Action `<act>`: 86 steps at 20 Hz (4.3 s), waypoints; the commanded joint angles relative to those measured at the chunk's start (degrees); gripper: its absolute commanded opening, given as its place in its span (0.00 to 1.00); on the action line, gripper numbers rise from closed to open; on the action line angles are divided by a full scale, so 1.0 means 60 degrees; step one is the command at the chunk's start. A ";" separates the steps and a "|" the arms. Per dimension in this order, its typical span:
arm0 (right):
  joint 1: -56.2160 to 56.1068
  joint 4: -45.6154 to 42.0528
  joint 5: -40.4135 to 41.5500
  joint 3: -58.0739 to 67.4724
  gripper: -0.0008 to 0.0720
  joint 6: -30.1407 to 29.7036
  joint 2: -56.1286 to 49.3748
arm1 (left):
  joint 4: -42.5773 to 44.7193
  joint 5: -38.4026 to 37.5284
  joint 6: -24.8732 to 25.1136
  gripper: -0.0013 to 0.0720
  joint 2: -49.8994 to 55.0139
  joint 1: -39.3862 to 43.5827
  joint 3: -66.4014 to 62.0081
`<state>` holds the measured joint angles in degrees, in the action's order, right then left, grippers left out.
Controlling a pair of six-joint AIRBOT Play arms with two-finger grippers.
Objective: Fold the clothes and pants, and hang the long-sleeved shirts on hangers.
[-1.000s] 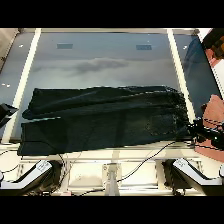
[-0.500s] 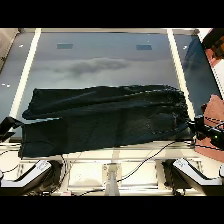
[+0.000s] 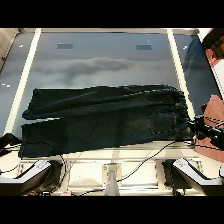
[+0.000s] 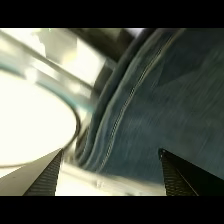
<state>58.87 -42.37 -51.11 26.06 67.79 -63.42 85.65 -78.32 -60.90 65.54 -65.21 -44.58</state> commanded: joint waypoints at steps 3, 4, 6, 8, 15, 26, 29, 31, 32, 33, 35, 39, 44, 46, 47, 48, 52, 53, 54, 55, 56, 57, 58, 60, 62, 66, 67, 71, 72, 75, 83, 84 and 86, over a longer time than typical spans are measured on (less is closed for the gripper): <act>0.0000 0.0000 -0.0004 0.0011 0.09 0.0004 0.0004 | 0.0357 -0.0958 0.0233 0.96 0.0871 -0.0331 0.0084; 0.0000 0.0000 -0.0004 0.0011 0.09 0.0004 0.0004 | 0.0361 -0.0845 0.0229 0.96 0.0991 -0.0331 0.0120; 0.0000 0.0000 -0.0004 0.0011 0.09 0.0004 0.0004 | 0.0361 -0.0277 0.0226 0.96 0.1122 -0.0335 0.0135; 0.0000 0.0000 0.0000 0.0011 0.09 0.0004 0.0004 | 0.0357 0.0117 0.0226 0.96 0.1188 -0.0335 0.0138; 0.0000 0.0000 0.0036 0.0011 0.09 0.0004 0.0004 | -0.0441 0.0087 0.0226 0.74 0.1679 -0.0335 0.0142; 0.0000 0.0069 -0.0262 0.0015 0.09 -0.0007 0.0015 | -0.0033 -0.1147 0.0328 0.07 0.1705 -0.0328 0.0004; 0.0000 0.0080 -0.0841 0.0193 0.09 -0.0215 0.0015 | -0.0066 -0.2171 0.0685 0.07 0.1705 -0.0306 -0.0590; 0.0000 0.0266 -0.1166 0.0459 0.09 -0.0211 0.0015 | -0.0433 -0.2568 0.0707 0.07 0.1705 -0.0299 -0.1246; 0.0000 0.0546 -0.1395 0.0630 0.09 -0.0211 0.0015 | -0.0965 -0.2608 0.0725 0.07 0.1705 -0.0299 -0.1610; 0.0000 0.0885 -0.1628 0.0798 0.09 -0.0215 0.0015 | -0.1672 -0.2594 0.0729 0.06 0.1708 -0.0299 -0.1923; -0.0007 0.1526 -0.1927 0.1140 0.08 -0.0219 0.0029 | -0.3075 -0.2342 0.0725 0.07 0.1705 -0.0295 -0.2317; -0.0874 0.1781 -0.1519 0.1588 0.08 0.0036 0.0586 | -0.4688 -0.1781 0.0678 0.07 0.1716 -0.0138 -0.2386; -0.2703 0.1774 0.0805 0.2280 0.08 0.1494 0.1257 | -0.6470 -0.0707 0.0117 0.07 0.1716 0.0022 -0.2386; -0.3333 0.1774 0.1610 0.2568 0.08 0.2091 0.1253 | -0.7737 -0.0317 0.0117 0.07 0.1716 0.0022 -0.2386; -0.3712 0.1770 0.2189 0.2685 0.08 0.2335 0.1253 | -0.8284 -0.0076 0.0113 0.07 0.1716 0.0040 -0.2386; -0.4098 0.1767 0.2896 0.2754 0.08 0.2503 0.1239 | -0.8717 0.0240 0.0102 0.06 0.1716 0.0062 -0.2386; -0.5486 0.1774 0.5034 0.2761 0.08 0.3442 0.0612 | -0.8812 0.1759 -0.0353 0.06 0.1716 0.0838 -0.2382; -0.5887 0.1778 0.5468 0.2761 0.08 0.3708 0.0335 | -0.8834 0.2069 -0.0353 0.06 0.1716 0.1293 -0.2386; -0.6266 0.1781 0.6014 0.2761 0.08 0.4036 0.0069 | -0.8830 0.2521 -0.0353 0.06 0.1716 0.1763 -0.2386; -0.6634 0.1785 0.6674 0.2772 0.08 0.4506 -0.0219 | -0.8823 0.3191 -0.0353 0.06 0.1719 0.2288 -0.2382; -0.6925 0.1781 0.7231 0.2823 0.08 0.4772 -0.0550 | -0.8779 0.3909 -0.0361 0.06 0.1727 0.2707 -0.2382; -0.7122 0.1785 0.7490 0.2940 0.08 0.4965 -0.0900 | -0.8786 0.4637 -0.0426 0.06 0.1792 0.3115 -0.2382; -0.7260 0.1789 0.7515 0.3115 0.08 0.5147 -0.1275 | -0.8776 0.5213 -0.0783 0.06 0.1898 0.3384 -0.2382; -0.7486 0.1800 0.7515 0.3628 0.08 0.5399 -0.2062 | -0.8783 0.5905 -0.1435 0.06 0.2240 0.3694 -0.2382; -0.7621 0.1800 0.7632 0.4237 0.08 0.5428 -0.2586 | -0.8779 0.5941 -0.1566 0.06 0.2550 0.3727 -0.2382; -0.7610 0.1847 0.8357 0.4947 0.08 0.5938 -0.3202 | -0.8706 0.6025 -0.1606 0.06 0.2907 0.3687 -0.2375; -0.7614 0.1847 0.8433 0.4987 0.08 0.6277 -0.3340 | -0.8593 0.6062 -0.1614 0.06 0.2943 0.3687 -0.2375; -0.7617 0.1847 0.8619 0.5013 0.08 0.6852 -0.3738 | -0.8495 0.6386 -0.1712 0.06 0.2969 0.3610 -0.2375; -0.7617 0.1851 0.8725 0.5013 0.08 0.6852 -0.3770 | -0.8495 0.6524 -0.1825 0.06 0.2973 0.3581 -0.2375; -0.7617 0.1847 0.8801 0.5013 0.08 0.6852 -0.3847 | -0.8491 0.6688 -0.1861 0.06 0.3053 0.3585 -0.2361; -0.7621 0.1756 0.8899 0.5016 0.09 0.6838 -0.3916 | -0.8575 0.6590 -0.1854 0.11 0.3308 0.3628 -0.2306; -0.7621 0.1690 0.8899 0.5013 0.23 0.6765 -0.3912 | -0.8579 0.6586 -0.1854 0.38 0.3308 0.3632 -0.2306; -0.7639 0.1166 0.8834 0.5016 0.99 0.6736 -0.3891 | -0.8630 0.6404 -0.1851 0.97 0.3304 0.3628 -0.2306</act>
<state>13.23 -32.60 3.22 56.12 108.73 -86.83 34.28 -38.00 -72.05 85.30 -43.48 -58.46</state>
